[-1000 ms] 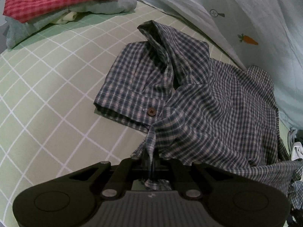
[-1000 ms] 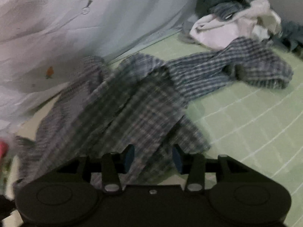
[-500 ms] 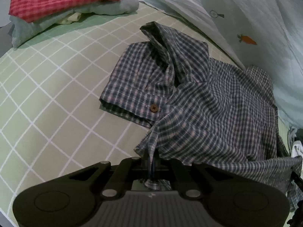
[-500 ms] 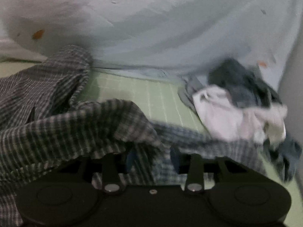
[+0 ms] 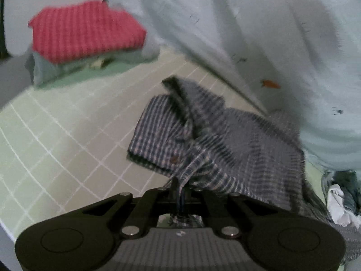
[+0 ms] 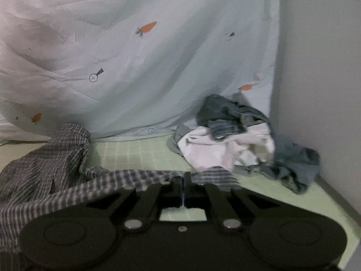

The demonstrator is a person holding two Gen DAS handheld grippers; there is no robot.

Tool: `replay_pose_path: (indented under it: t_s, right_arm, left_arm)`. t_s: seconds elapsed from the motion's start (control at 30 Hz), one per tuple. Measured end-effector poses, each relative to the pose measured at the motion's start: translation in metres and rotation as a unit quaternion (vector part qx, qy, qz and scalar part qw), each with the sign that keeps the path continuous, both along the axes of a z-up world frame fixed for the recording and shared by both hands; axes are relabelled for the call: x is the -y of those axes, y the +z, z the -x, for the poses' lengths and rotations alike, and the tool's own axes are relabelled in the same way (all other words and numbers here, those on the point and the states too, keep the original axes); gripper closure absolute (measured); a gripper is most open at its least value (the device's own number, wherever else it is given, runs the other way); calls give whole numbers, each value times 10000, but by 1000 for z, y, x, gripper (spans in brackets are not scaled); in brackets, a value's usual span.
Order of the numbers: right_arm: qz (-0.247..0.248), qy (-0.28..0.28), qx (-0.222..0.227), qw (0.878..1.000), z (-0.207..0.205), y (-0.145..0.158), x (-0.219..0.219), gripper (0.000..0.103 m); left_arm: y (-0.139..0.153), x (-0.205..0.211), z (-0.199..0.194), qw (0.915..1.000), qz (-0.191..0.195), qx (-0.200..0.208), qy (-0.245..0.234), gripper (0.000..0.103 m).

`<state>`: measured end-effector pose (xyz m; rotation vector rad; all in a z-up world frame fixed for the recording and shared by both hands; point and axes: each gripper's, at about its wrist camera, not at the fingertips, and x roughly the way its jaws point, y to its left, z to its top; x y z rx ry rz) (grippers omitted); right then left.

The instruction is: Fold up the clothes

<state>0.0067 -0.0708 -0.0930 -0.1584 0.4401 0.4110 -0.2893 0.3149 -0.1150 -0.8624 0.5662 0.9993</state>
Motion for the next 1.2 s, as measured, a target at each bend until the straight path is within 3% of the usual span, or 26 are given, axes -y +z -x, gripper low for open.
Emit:
replay_pose_path:
  t_s: [0.13, 0.23, 0.33, 0.47, 0.5, 0.53, 0.6, 0.63, 0.7, 0.73, 0.87, 1.03, 1.2]
  right_arm:
    - [-100, -166, -254, 9995, 31, 12, 40, 102]
    - [32, -315, -602, 9977, 50, 5, 66, 102]
    - [808, -240, -1034, 9911, 63, -36, 73, 102]
    - [1477, -27, -1714, 9741, 66, -94, 66, 100]
    - [1528, 17, -1846, 9709, 66, -98, 64, 91]
    - [1570, 54, -1950, 9681, 66, -101, 62, 72]
    - [1554, 34, -1869, 9700, 67, -95, 60, 46]
    - [1562, 28, -1815, 9709, 66, -90, 58, 41]
    - [1578, 4, -1709, 9726, 65, -78, 53, 31]
    - [1579, -79, -1665, 9733, 63, -69, 49, 28]
    - [1272, -105, -1594, 9789, 55, -35, 36, 19]
    - [484, 160, -1682, 9844, 29, -11, 18, 15]
    - [607, 620, -1547, 9841, -11, -18, -44, 10]
  left_arm:
    - [40, 28, 18, 9996, -266, 59, -86, 101]
    - [49, 48, 37, 9999, -157, -21, -62, 101]
    - [17, 60, 55, 9980, 362, -491, 153, 101]
    - [-39, 66, 64, 9852, 1081, -1276, 377, 100]
    - [-43, 67, 63, 9840, 1086, -1366, 347, 94]
    - [-44, 68, 61, 9836, 1053, -1426, 319, 89]
    - [-38, 69, 56, 9863, 847, -1402, 171, 61]
    - [-33, 69, 53, 9878, 670, -1399, 119, 52]
    - [-23, 67, 46, 9888, 302, -1461, 98, 23]
    - [-18, 66, 43, 9886, 133, -1495, 106, 19]
    - [-6, 58, 30, 9885, -255, -1493, 34, 17]
    - [-14, 43, 14, 9885, -183, -1501, -41, 16]
    - [-28, 25, -12, 9873, -20, -1575, -185, 16]
